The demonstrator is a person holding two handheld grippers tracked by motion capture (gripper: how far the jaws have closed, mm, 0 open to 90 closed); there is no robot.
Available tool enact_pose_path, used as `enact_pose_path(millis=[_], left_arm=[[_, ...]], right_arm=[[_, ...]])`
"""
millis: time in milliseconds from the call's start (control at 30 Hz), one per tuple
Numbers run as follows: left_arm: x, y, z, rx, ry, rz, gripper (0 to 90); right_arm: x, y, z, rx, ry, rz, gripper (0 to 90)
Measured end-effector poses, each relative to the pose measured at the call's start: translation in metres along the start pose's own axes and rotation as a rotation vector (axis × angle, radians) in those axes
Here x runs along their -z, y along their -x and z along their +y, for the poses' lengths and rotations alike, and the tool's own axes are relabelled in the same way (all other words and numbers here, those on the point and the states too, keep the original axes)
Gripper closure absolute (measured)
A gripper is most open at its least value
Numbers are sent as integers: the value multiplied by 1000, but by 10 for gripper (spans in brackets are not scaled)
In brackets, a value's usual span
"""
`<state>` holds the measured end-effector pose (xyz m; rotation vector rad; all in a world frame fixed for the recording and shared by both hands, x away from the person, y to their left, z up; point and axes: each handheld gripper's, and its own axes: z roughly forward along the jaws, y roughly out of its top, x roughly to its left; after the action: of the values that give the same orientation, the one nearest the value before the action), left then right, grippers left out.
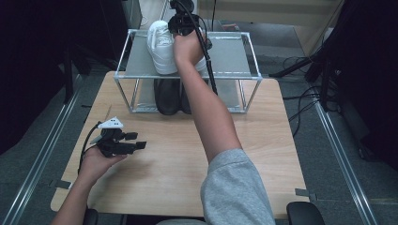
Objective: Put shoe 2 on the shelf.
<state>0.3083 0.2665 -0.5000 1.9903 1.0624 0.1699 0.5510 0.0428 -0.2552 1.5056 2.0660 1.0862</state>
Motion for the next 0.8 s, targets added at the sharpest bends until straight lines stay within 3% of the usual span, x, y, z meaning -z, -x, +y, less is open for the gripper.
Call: enact_pose_path(millis=[200, 433, 800], left_arm=[[0, 1, 0, -10, -4, 5, 369], [-1, 1, 1, -10, -13, 3, 369], [-2, 1, 0, -13, -22, 8, 369]], right_arm=[[-1, -3, -3, 10, -44, 19, 743], [0, 1, -8, 5, -40, 45, 706], [3, 10, -13, 86, -29, 85, 584]])
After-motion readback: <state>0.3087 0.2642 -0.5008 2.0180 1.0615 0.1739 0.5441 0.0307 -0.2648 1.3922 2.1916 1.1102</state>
